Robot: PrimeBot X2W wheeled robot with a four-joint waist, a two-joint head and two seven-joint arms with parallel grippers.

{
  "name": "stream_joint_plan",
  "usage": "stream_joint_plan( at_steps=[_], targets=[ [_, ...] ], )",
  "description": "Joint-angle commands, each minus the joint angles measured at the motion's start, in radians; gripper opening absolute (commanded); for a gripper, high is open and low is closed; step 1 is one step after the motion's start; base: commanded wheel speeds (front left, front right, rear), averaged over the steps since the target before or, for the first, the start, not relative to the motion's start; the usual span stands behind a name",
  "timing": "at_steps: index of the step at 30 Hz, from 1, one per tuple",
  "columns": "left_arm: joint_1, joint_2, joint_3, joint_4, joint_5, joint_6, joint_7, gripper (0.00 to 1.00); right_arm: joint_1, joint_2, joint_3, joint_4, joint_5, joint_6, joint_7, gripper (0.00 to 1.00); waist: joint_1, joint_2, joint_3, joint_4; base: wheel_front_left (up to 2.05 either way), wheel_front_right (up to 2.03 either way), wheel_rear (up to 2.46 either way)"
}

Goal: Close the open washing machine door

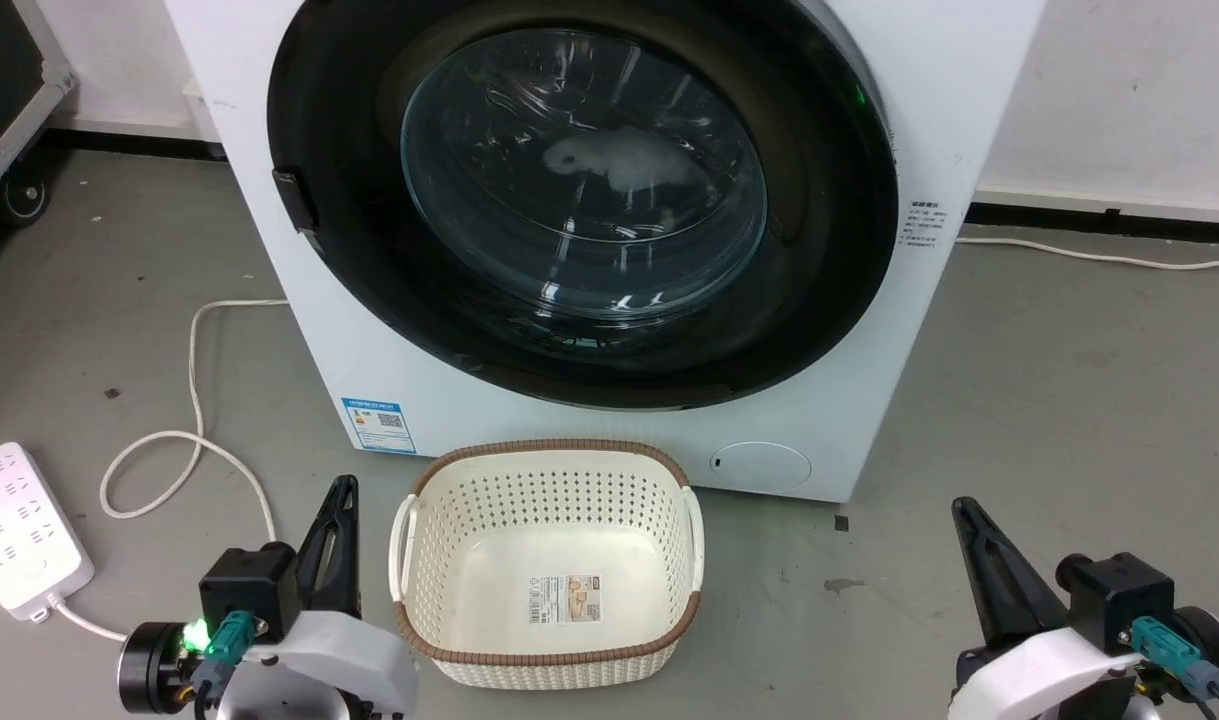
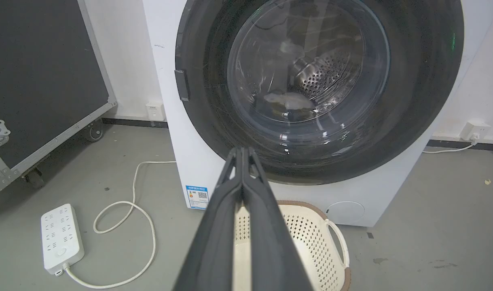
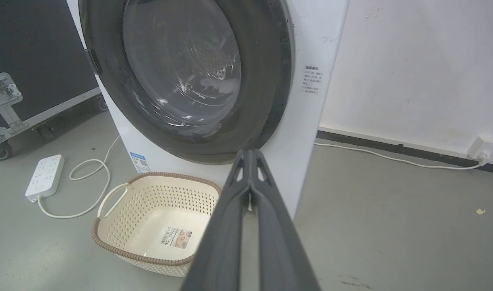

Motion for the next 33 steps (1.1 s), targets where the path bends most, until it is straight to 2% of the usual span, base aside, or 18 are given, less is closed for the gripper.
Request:
stream_joint_plan(
  at_steps=[1, 33],
  targets=[
    [0.017, -0.007, 0.006, -0.006, 0.015, -0.005, 0.005, 0.00, -0.008, -0.003, 0.002, -0.008, -0.009, -0.001, 0.005, 0.00, 0.0000, -0.0001, 0.000, 0.001, 0.00, 0.00, 0.00],
    [0.032, -0.061, 0.051, -0.028, 0.124, -0.023, 0.051, 0.00, -0.011, -0.004, 0.009, -0.022, -0.043, -0.001, 0.039, 0.00, 0.0000, -0.0001, 0.001, 0.028, 0.00, 0.00, 0.00]
  ],
)
